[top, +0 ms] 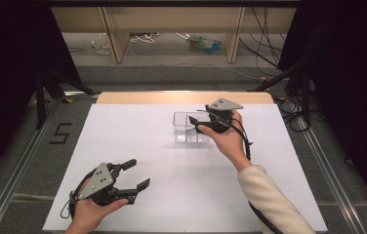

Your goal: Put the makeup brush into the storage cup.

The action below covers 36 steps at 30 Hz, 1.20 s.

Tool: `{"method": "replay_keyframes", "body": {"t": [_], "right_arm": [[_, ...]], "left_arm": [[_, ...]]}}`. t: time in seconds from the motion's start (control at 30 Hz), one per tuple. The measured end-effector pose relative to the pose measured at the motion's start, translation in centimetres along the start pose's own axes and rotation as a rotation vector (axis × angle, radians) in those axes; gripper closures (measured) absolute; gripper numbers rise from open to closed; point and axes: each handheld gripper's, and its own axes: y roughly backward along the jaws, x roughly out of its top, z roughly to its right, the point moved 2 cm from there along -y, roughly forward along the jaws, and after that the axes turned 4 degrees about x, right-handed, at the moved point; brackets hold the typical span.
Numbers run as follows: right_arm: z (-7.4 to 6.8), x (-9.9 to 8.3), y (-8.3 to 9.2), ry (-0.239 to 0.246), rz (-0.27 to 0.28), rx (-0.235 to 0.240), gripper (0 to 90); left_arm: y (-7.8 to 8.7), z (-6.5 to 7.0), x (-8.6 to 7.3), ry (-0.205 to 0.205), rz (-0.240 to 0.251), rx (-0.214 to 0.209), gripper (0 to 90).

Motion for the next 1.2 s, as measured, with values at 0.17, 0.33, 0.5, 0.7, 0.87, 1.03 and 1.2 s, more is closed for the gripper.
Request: {"method": "replay_keyframes", "body": {"t": [0.17,0.33,0.5,0.7,0.87,1.03,1.2], "right_arm": [[0.2,-0.1,0.9,-0.003,0.012,-0.005,20.5],[0.4,-0.6,1.5,-0.017,0.015,0.002,20.4],[0.3,-0.9,2.1,-0.014,0.002,0.007,19.8],[0.2,-1.4,3.3,-0.016,0.006,0.014,19.4],[0.3,-2.1,4.5,-0.016,0.007,0.016,19.4],[0.1,-2.7,5.8,-0.019,-0.003,0.031,19.9],[-0.2,-3.1,7.0,-0.017,0.010,0.039,19.9]], "left_arm": [[0.0,0.0,0.0,0.000,-0.004,0.004,24.1],[0.0,-0.1,0.0,0.002,-0.001,0.006,24.1],[0.0,-0.2,0.0,-0.014,0.000,0.001,24.1],[0.0,-0.1,0.0,-0.003,-0.002,0.006,24.1],[0.0,-0.1,0.0,-0.002,0.000,0.007,24.1],[0.0,0.0,0.0,-0.004,-0.002,0.006,24.1],[0.0,-0.1,0.0,-0.002,-0.001,0.008,24.1]]}}
